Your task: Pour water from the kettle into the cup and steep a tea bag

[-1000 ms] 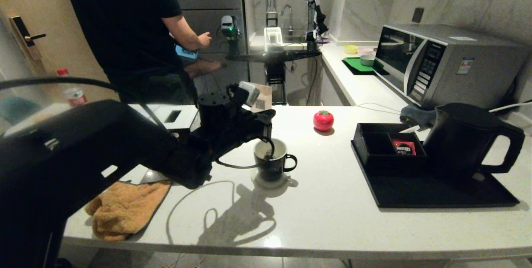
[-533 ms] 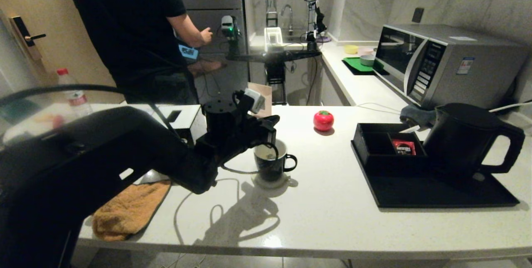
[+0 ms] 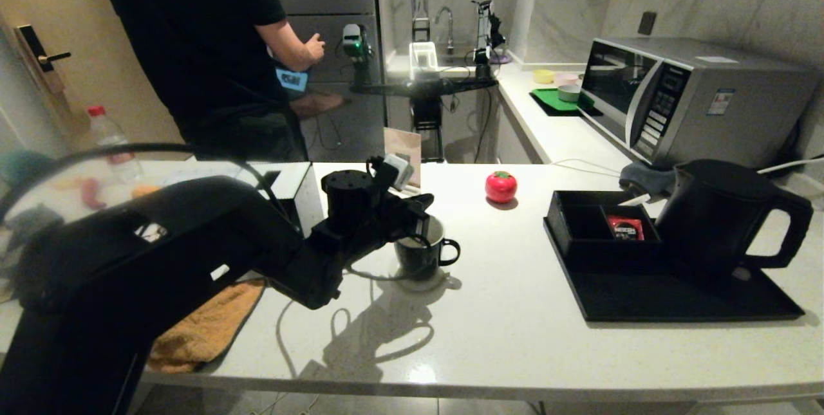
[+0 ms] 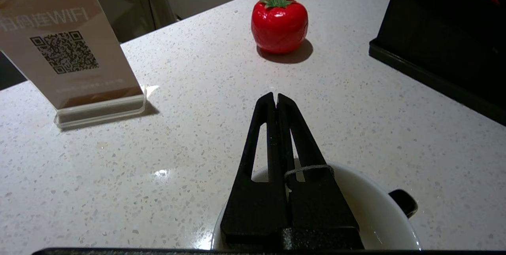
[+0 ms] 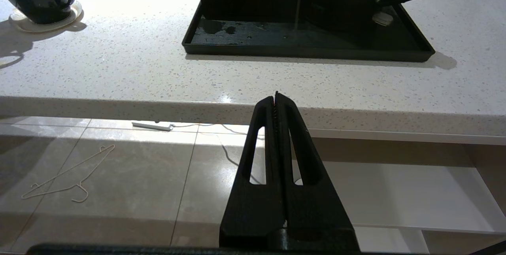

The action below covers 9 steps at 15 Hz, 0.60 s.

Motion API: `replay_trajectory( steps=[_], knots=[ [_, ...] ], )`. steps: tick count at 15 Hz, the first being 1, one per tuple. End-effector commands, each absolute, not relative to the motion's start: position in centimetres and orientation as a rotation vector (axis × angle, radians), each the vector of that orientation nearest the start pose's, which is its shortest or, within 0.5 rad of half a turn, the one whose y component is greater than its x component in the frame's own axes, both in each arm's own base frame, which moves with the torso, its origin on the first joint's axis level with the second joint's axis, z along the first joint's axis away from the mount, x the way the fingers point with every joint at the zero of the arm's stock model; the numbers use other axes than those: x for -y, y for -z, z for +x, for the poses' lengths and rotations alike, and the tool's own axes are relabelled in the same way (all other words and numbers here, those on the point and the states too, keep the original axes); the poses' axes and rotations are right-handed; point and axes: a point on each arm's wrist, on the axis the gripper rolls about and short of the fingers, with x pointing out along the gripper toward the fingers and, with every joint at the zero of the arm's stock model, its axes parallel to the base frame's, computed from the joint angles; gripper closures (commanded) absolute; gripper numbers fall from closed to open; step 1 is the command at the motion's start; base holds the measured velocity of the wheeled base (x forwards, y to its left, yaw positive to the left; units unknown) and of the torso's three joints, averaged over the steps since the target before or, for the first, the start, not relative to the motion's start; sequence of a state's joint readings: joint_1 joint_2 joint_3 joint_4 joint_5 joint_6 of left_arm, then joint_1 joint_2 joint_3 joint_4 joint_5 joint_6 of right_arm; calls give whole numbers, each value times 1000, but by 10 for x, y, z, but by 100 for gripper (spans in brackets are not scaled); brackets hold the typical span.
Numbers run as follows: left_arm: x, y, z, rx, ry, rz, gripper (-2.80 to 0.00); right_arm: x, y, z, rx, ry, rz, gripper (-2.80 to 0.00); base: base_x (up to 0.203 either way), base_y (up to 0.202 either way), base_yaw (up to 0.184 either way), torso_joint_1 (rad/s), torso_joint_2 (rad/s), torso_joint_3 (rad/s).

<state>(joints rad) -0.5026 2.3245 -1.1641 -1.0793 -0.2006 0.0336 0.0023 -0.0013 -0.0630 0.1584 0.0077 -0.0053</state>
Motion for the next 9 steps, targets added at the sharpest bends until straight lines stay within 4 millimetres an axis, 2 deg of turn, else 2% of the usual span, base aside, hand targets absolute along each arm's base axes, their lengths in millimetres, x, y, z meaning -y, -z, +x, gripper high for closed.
replay_trajectory(
  steps=[1, 7, 9],
  knots=[
    [218, -91, 388, -40, 703, 39, 0, 0, -76, -28, -97, -10, -6, 0, 0, 0, 0, 0, 0, 0],
    [210, -146, 375, 56, 694, 26, 0, 0, -76, -28, -97, -11, -6, 0, 0, 0, 0, 0, 0, 0],
    [208, -150, 374, 67, 691, 24, 0, 0, -76, -28, -97, -11, -6, 0, 0, 0, 0, 0, 0, 0]
  ],
)
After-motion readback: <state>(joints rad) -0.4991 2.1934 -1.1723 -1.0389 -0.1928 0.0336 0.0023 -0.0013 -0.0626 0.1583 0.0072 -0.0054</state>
